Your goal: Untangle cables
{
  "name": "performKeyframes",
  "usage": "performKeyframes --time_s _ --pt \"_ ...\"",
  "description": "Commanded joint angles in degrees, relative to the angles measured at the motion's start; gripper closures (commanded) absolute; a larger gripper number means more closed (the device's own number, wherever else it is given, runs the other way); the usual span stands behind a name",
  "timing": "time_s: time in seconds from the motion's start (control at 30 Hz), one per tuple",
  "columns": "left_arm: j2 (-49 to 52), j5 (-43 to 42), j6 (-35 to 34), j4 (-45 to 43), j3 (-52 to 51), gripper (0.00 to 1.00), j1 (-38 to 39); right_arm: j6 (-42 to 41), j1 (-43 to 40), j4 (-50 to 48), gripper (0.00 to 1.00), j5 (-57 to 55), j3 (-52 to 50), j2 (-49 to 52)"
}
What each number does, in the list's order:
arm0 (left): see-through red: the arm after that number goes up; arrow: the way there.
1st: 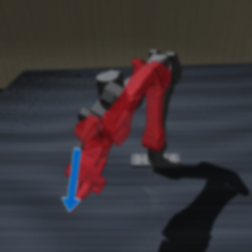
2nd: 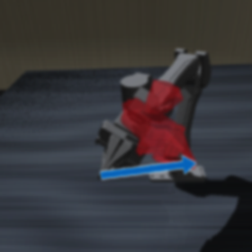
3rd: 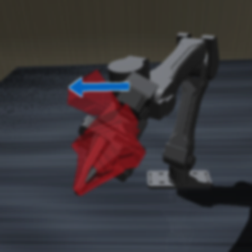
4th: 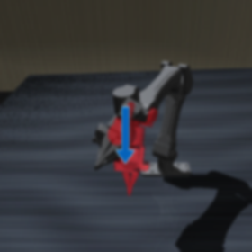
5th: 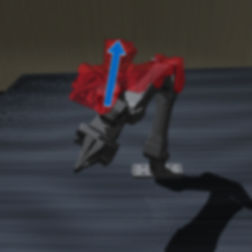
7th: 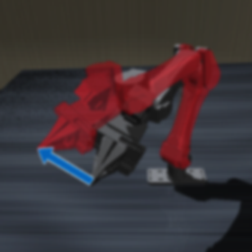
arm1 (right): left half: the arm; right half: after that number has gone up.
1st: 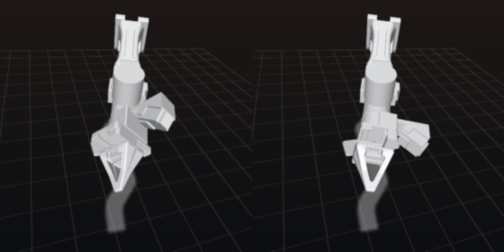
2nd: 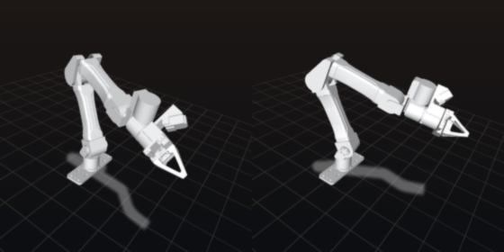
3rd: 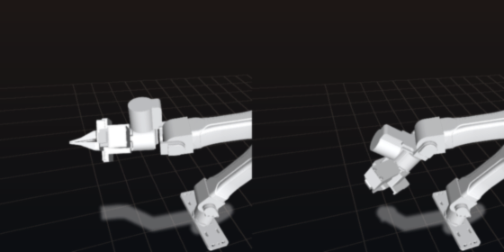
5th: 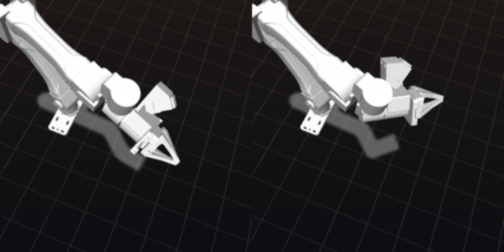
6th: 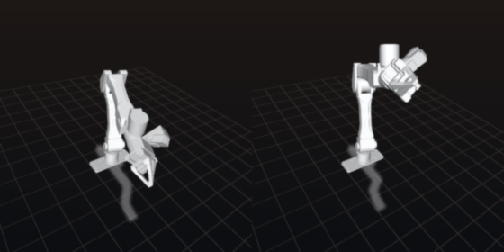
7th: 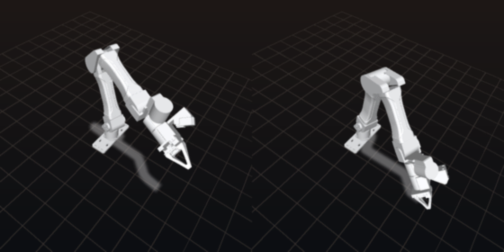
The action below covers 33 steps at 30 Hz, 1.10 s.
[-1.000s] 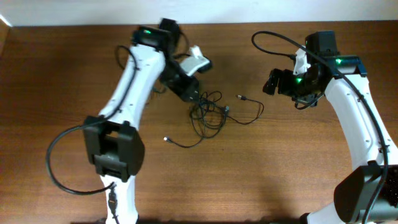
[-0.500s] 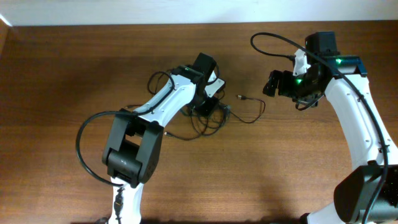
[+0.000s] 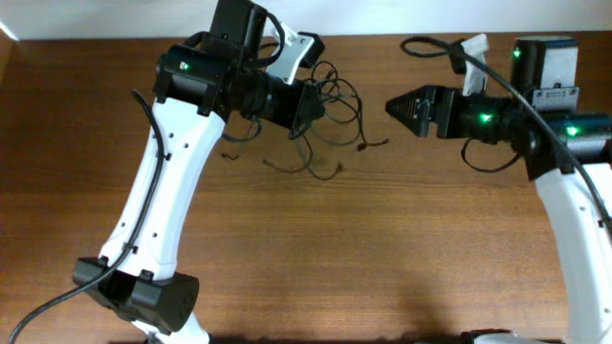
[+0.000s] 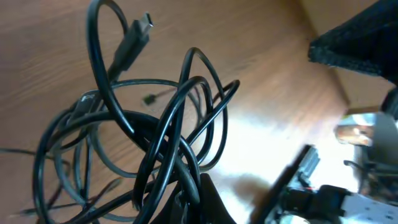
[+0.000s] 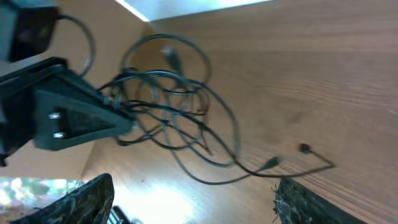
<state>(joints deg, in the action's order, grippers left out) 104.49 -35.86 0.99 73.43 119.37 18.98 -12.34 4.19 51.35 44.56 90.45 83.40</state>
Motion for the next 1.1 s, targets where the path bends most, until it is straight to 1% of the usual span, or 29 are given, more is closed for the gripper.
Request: performKeyframes --time_s 0.0,0.03,0.1,0.17,0.23,0.33,0.4,0.43,0.47,0.5,0.53,0.57,0.6,0.63,0.67,0.7,0.77,0.8,0.83,0.87,0.9,0.97,1.03,1.07 --pt "-0.20 -5.55 -0.37 -0.39 -0.17 1.00 -0.02 -4.11 4.85 -2.78 0.16 -3.85 0.52 0.26" --pt "-0.20 -5.55 -0.37 -0.22 -0.17 1.00 0.04 -6.01 7.19 -5.07 0.16 -6.14 0.52 0.26" --pt "-0.20 -8.50 -0.28 -0.26 -0.17 1.00 0.11 -9.64 13.33 -7.82 0.16 -19.98 0.52 0.44" --pt "-0.20 -10.32 -0.11 0.22 -0.17 1.00 0.13 -10.78 16.96 -8.85 0.16 -28.26 0.52 1.88" --pt "-0.20 -11.13 -0.11 0.31 -0.17 1.00 0.13 -13.99 17.66 -8.98 0.16 -31.61 0.52 4.11" --pt "-0.20 -12.20 0.79 1.36 -0.17 1.00 0.13 -17.16 17.55 -13.16 0.18 -31.78 0.52 8.39" --pt "-0.20 -14.01 1.22 1.29 -0.17 1.00 0.11 -20.20 17.55 -13.84 0.28 -34.80 0.50 10.43" --pt "-0.20 -15.74 1.79 1.07 -0.17 1.00 -0.04 -21.18 17.49 -13.86 0.37 -35.87 0.50 10.75" --pt "-0.22 -16.06 2.08 0.79 -0.17 1.00 -0.15 -21.18 17.49 -13.64 0.47 -36.28 0.50 10.73" --pt "-0.22 -17.05 2.10 0.35 -0.17 1.00 -1.03 -21.46 17.18 -12.98 0.54 -36.28 0.50 10.73" --pt "-0.22 -19.96 2.10 -0.37 -0.17 1.00 -2.56 -22.67 16.26 -11.15 0.73 -36.26 0.50 10.73" --pt "-0.26 -23.91 2.08 -1.38 -0.17 1.00 -4.72 -22.71 14.82 -9.07 0.83 -36.22 0.50 10.73" --pt "-0.26 -29.57 2.08 -3.26 -0.15 1.00 -9.09 -22.67 12.79 -5.62 0.96 -36.24 0.50 10.73" --pt "-0.26 -31.30 2.05 -4.00 -0.17 1.00 -11.61 -22.64 11.56 -3.41 0.96 -36.24 0.50 10.73" --pt "-0.26 -30.93 2.05 -4.39 -0.17 1.00 -13.55 -22.36 10.29 -1.29 0.96 -36.22 0.50 10.73" --pt "-0.26 -26.67 2.05 -4.39 -0.17 1.00 -16.39 -19.69 8.68 1.84 0.96 -36.00 0.50 10.73" --pt "-0.26 -14.25 2.03 -4.26 -0.17 1.00 -19.23 -14.12 7.32 5.33 0.96 -33.68 0.50 10.73" --pt "-0.26 -5.86 2.01 -4.26 -0.17 1.00 -19.52 -10.21 7.30 6.86 0.96 -31.34 0.50 10.73" --pt "-0.26 1.88 1.57 -4.24 -0.17 1.00 -19.50 -8.22 7.30 9.07 0.96 -30.86 0.50 10.73" --pt "-0.24 9.79 -0.68 -3.98 -0.33 1.00 -19.47 -6.14 7.30 11.32 0.96 -30.88 0.50 10.73" --pt "-0.24 14.53 -1.31 -3.63 -0.35 1.00 -19.47 -4.96 7.30 13.46 0.96 -31.10 0.52 10.73" --pt "-0.24 19.19 -1.49 -3.19 -0.35 1.00 -19.47 -4.35 7.28 16.87 0.96 -32.00 0.50 10.73" --pt "-0.24 19.89 -1.49 -3.06 -0.35 1.00 -19.47 -4.39 7.28 18.38 0.96 -34.12 0.52 10.73" --pt "-0.24 22.43 -1.66 -2.84 -0.44 1.00 -19.47 -4.39 6.97 19.43 0.96 -34.38 0.50 10.73"
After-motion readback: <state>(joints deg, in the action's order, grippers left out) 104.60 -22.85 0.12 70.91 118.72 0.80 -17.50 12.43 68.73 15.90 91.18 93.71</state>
